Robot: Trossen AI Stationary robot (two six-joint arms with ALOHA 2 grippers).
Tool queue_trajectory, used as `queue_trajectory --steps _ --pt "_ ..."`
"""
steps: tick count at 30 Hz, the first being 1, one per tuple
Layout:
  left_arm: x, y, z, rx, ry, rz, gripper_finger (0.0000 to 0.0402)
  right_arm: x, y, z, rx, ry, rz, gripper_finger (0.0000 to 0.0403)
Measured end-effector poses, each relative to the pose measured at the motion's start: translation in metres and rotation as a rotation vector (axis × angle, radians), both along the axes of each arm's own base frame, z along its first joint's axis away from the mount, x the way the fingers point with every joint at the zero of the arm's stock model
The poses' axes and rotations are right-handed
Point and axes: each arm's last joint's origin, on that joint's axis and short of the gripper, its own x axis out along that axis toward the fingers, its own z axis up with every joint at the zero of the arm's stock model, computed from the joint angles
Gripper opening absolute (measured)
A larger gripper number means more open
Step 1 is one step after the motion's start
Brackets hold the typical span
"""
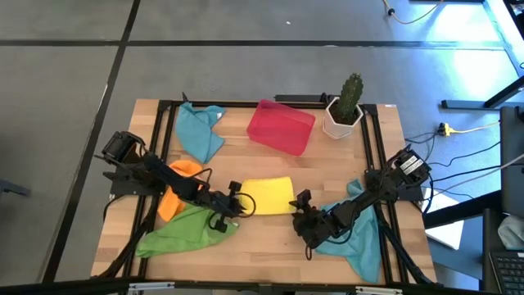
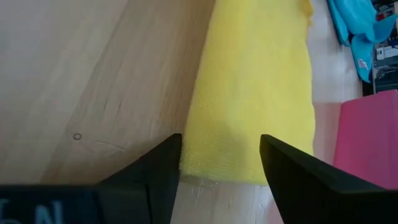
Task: Roll microfiber towels into tight, uniform cylinder then place into a basket
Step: Roll the yellow towel
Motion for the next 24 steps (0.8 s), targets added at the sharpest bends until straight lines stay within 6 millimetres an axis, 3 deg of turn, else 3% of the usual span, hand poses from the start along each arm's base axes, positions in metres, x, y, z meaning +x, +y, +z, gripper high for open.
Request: queue_trajectory --steps 11,21,24 --pt "-0.014 0.005 -0.008 -0.063 -0.072 0.003 0.0 0.001 0.001 0.0 0.0 -0.014 0.008 0.0206" --pt "-0.015 0.005 -0.009 -0.074 -0.059 0.005 0.0 0.006 0.003 0.003 0.034 -0.08 -0.001 0.0134" --pt "-0.016 0.005 -0.011 -0.076 -0.035 -0.001 0.0 0.006 0.004 0.003 0.05 -0.08 0.004 0.0095"
